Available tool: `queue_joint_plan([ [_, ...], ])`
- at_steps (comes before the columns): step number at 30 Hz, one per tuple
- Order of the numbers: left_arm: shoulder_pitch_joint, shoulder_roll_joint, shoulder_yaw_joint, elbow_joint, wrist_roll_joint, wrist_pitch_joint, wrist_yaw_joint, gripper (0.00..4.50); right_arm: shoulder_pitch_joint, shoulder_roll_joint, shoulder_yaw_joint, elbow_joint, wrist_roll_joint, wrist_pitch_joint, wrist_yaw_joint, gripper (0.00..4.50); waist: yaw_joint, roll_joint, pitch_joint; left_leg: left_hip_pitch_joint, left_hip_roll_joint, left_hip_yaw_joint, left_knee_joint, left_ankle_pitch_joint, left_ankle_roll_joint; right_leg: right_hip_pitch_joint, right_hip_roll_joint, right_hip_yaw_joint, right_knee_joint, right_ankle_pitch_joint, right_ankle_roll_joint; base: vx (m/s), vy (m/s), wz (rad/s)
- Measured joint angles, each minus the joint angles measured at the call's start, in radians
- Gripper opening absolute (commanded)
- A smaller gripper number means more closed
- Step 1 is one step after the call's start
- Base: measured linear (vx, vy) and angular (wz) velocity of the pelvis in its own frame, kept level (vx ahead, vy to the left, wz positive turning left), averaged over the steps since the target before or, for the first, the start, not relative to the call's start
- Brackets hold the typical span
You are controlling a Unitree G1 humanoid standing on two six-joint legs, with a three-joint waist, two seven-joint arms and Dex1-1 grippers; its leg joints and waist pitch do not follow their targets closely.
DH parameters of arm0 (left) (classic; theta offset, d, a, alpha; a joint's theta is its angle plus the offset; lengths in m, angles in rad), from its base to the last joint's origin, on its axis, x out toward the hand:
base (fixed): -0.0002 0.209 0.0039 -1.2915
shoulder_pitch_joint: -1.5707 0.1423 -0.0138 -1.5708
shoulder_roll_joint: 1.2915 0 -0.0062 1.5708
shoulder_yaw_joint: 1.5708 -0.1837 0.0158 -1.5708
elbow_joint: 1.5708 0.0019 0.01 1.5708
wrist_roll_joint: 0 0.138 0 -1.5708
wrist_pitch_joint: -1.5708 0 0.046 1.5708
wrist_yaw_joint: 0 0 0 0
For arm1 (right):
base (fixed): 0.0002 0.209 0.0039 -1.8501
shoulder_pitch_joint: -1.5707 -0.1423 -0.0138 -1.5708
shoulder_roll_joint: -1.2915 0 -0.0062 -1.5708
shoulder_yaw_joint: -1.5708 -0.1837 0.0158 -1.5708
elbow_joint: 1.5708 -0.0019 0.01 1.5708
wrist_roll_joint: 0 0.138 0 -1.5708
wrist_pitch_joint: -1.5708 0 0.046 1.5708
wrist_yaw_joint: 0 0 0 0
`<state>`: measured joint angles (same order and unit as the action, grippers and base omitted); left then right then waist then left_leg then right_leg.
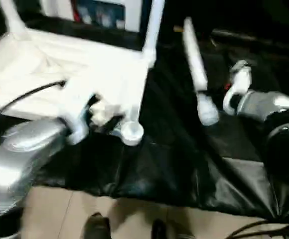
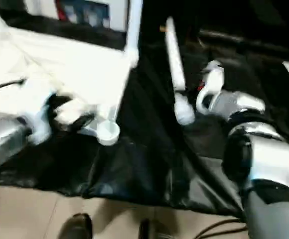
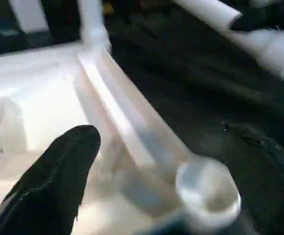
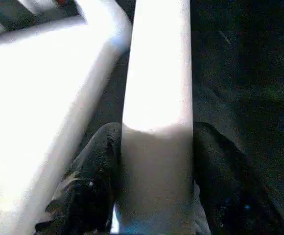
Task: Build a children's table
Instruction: Pick table leg
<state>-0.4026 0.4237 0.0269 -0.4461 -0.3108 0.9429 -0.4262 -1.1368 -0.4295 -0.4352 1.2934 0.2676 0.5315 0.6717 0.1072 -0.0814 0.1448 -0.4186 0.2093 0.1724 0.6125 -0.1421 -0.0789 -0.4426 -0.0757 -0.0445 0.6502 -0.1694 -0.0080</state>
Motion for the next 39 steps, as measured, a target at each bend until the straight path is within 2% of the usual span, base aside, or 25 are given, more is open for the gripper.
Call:
queue_joint_plan([
  [1, -0.024, -0.041, -0.001, 0.048, 0.004, -0.027, 0.024, 4.5, 0.025, -0.004, -0.026, -0.026, 0.025, -0.014, 0.027, 1.86, 0.006, 0.005, -0.005, 0.003, 0.0, 0.0, 0.0, 0.0, 0.0, 0.004, 0.0, 0.0, -0.002, 0.001, 0.0, -0.062, 0.011, 0.05],
  [3, -0.052, -0.082, 0.003, 0.102, 0.007, -0.05, 0.054, 4.5, 0.076, -0.003, -0.052, -0.079, 0.065, -0.028, 0.063, 1.86, 0.011, 0.009, -0.014, 0.004, 0.0, -0.001, 0.001, 0.0, 0.0, 0.007, -0.001, -0.001, -0.004, 0.004, 0.001, 0.0, 0.0, 0.0],
  [5, -0.104, -0.177, 0.021, 0.184, -0.004, -0.077, 0.081, 4.5, 0.26, 0.044, -0.087, -0.337, 0.151, 0.021, 0.119, 1.86, 0.027, 0.006, -0.024, 0.007, 0.0, 0.0, 0.0, 0.0, 0.001, 0.013, -0.001, -0.001, -0.004, 0.004, 0.003, 0.0, 0.0, 0.0],
  [6, -0.122, -0.213, 0.033, 0.214, -0.019, -0.083, 0.083, 4.5, 0.35, 0.082, -0.103, -0.458, 0.198, 0.06, 0.14, 1.86, 0.034, 0.008, -0.026, 0.011, 0.0, 0.0, 0.0, 0.001, 0.002, 0.018, -0.001, 0.0, -0.005, 0.004, 0.005, 0.0, 0.0, 0.0],
  [8, -0.158, -0.27, 0.051, 0.267, -0.063, -0.096, 0.083, 4.5, 0.502, 0.172, -0.111, -0.643, 0.287, 0.159, 0.155, 1.86, 0.034, 0.015, -0.029, 0.018, 0.0, -0.001, 0.0, 0.001, 0.002, 0.024, -0.002, 0.001, -0.006, 0.004, 0.007, 0.0, 0.0, 0.0],
  [11, -0.202, -0.318, 0.055, 0.317, -0.094, -0.118, 0.083, 4.5, 0.642, 0.236, -0.109, -0.855, 0.391, 0.23, 0.165, 1.85, 0.033, 0.031, -0.034, 0.018, 0.0, -0.004, -0.002, 0.001, 0.002, 0.022, -0.004, 0.001, -0.01, 0.003, 0.012, 0.0, 0.0, 0.0],
  [13, -0.214, -0.341, 0.062, 0.339, -0.122, -0.12, 0.08, 4.5, 0.716, 0.262, -0.112, -1.018, 0.482, 0.254, 0.183, 1.85, 0.033, 0.037, -0.038, 0.02, -0.001, -0.003, -0.004, 0.001, 0.002, 0.023, -0.004, 0.0, -0.013, 0.005, 0.014, 0.0, 0.0, 0.0],
  [16, -0.225, -0.397, 0.088, 0.354, -0.17, -0.096, 0.071, 4.5, 0.786, 0.288, -0.111, -1.181, 0.582, 0.305, 0.19, 1.85, 0.036, 0.037, -0.043, 0.021, -0.001, -0.005, -0.009, 0.001, 0.002, 0.025, -0.004, -0.008, -0.021, 0.005, 0.014, 0.0, 0.0, 0.0],
  [19, -0.251, -0.466, 0.14, 0.386, -0.265, -0.049, 0.068, 4.5, 0.889, 0.329, -0.09, -1.318, 0.666, 0.386, 0.212, 1.85, 0.038, 0.038, -0.051, 0.02, 0.0, -0.007, -0.011, 0.001, 0.002, 0.028, -0.008, -0.02, -0.028, 0.005, 0.014, 0.0, 0.0, 0.0],
  [21, -0.282, -0.487, 0.16, 0.403, -0.312, -0.037, 0.067, 4.5, 0.913, 0.335, -0.055, -1.352, 0.683, 0.427, 0.219, 1.85, 0.034, 0.041, -0.053, 0.019, -0.001, -0.008, -0.012, 0.001, 0.002, 0.028, -0.015, -0.027, -0.032, 0.005, 0.015, 0.0, 0.0, 0.0],
  [23, -0.304, -0.519, 0.174, 0.417, -0.369, -0.024, 0.058, 4.5, 0.915, 0.331, -0.033, -1.372, 0.688, 0.438, 0.218, 1.85, 0.034, 0.044, -0.057, 0.018, -0.001, -0.011, -0.015, 0.001, 0.002, 0.03, -0.018, -0.035, -0.046, 0.005, 0.015, 0.0, 0.0, 0.0],
  [26, -0.315, -0.547, 0.173, 0.416, -0.448, 0.014, 0.027, 4.5, 0.915, 0.329, -0.002, -1.372, 0.687, 0.438, 0.205, 1.85, 0.031, 0.047, -0.059, 0.019, 0.001, -0.023, -0.015, 0.001, 0.002, 0.042, -0.02, -0.054, -0.072, 0.005, 0.015, 0.0, 0.0, 0.0],
  [30, -0.314, -0.531, 0.169, 0.404, -0.468, 0.068, 0.003, 4.5, 0.915, 0.32, 0.018, -1.374, 0.697, 0.441, 0.196, 1.85, 0.021, 0.047, -0.059, 0.021, 0.002, -0.028, -0.018, 0.0, 0.003, 0.051, -0.021, -0.063, -0.092, 0.005, 0.015, 0.0, 0.0, 0.0],
  [34, -0.308, -0.524, 0.151, 0.404, -0.47, 0.097, 0.0, 4.5, 0.915, 0.304, 0.041, -1.388, 0.699, 0.448, 0.199, 1.85, 0.006, 0.048, -0.059, 0.035, 0.003, -0.026, -0.033, 0.0, 0.004, 0.071, -0.032, -0.083, -0.106, 0.002, 0.016, -0.02, -0.004, 0.02],
  [35, -0.313, -0.525, 0.141, 0.415, -0.473, 0.1, 0.005, 4.5, 0.916, 0.296, 0.053, -1.394, 0.699, 0.45, 0.202, 1.85, 0.021, 0.042, -0.058, 0.033, 0.005, -0.006, -0.043, 0.0, 0.004, 0.067, -0.034, -0.075, -0.036, -0.042, 0.004, -0.08, -0.018, 0.09],
  [36, -0.319, -0.53, 0.129, 0.424, -0.475, 0.1, 0.012, 4.5, 0.92, 0.288, 0.053, -1.397, 0.699, 0.45, 0.208, 1.85, 0.044, 0.026, -0.062, 0.033, 0.008, 0.028, -0.043, 0.0, 0.004, 0.068, -0.035, -0.047, 0.028, -0.077, -0.003, -0.048, -0.109, 0.23],
  [37, -0.316, -0.533, 0.124, 0.428, -0.478, 0.1, 0.018, 4.5, 0.913, 0.276, 0.057, -1.396, 0.698, 0.449, 0.21, 1.85, 0.065, 0.0, -0.064, 0.034, 0.004, 0.055, -0.026, -0.006, 0.003, 0.057, -0.033, -0.009, 0.063, -0.097, 0.034, 0.072, -0.146, 0.18],
  [38, -0.311, -0.533, 0.124, 0.441, -0.476, 0.099, 0.026, 4.5, 0.912, 0.264, 0.073, -1.394, 0.694, 0.451, 0.21, 1.85, 0.088, 0.007, -0.065, 0.035, -0.003, 0.038, -0.009, -0.037, 0.002, 0.05, -0.035, -0.004, 0.063, -0.097, 0.034, 0.072, -0.146, 0.18],
  [39, -0.313, -0.533, 0.126, 0.455, -0.469, 0.097, 0.037, 4.5, 0.911, 0.26, 0.09, -1.396, 0.694, 0.451, 0.212, 1.85, 0.095, 0.015, -0.071, 0.02, -0.017, 0.005, -0.008, -0.037, 0.002, 0.055, -0.031, -0.003, 0.06, -0.097, 0.034, 0.096, -0.089, 0.08],
])
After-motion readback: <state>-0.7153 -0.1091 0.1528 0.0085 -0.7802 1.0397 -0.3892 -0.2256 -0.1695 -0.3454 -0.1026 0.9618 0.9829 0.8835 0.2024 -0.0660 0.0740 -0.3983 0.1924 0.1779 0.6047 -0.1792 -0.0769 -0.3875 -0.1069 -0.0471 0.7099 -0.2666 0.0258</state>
